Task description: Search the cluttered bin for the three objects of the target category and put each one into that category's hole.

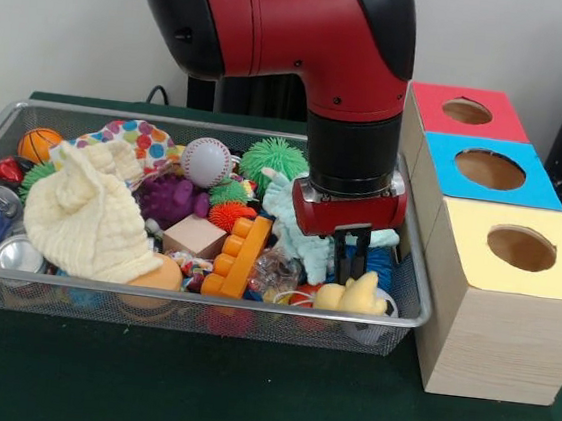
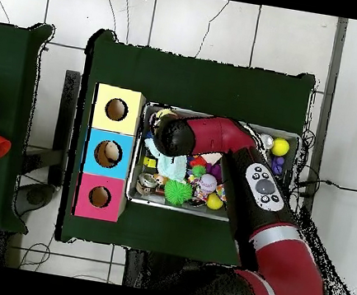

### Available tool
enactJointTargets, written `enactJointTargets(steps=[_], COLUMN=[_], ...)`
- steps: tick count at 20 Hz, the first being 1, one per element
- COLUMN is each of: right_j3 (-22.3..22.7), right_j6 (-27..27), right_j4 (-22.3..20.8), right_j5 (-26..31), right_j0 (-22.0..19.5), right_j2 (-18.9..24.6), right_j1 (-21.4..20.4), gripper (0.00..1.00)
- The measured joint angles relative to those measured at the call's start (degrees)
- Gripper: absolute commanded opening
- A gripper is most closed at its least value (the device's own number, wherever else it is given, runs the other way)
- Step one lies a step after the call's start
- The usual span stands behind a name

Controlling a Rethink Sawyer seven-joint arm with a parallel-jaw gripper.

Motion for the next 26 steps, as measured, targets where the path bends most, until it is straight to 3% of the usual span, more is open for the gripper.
enactJointTargets(steps=[26], right_j3=[1.17], right_j6=[0.00], right_j4=[0.47], right_j5=[-0.01], right_j0=[0.00], right_j2=[-0.01], right_j1=[-0.91], gripper=[0.00])
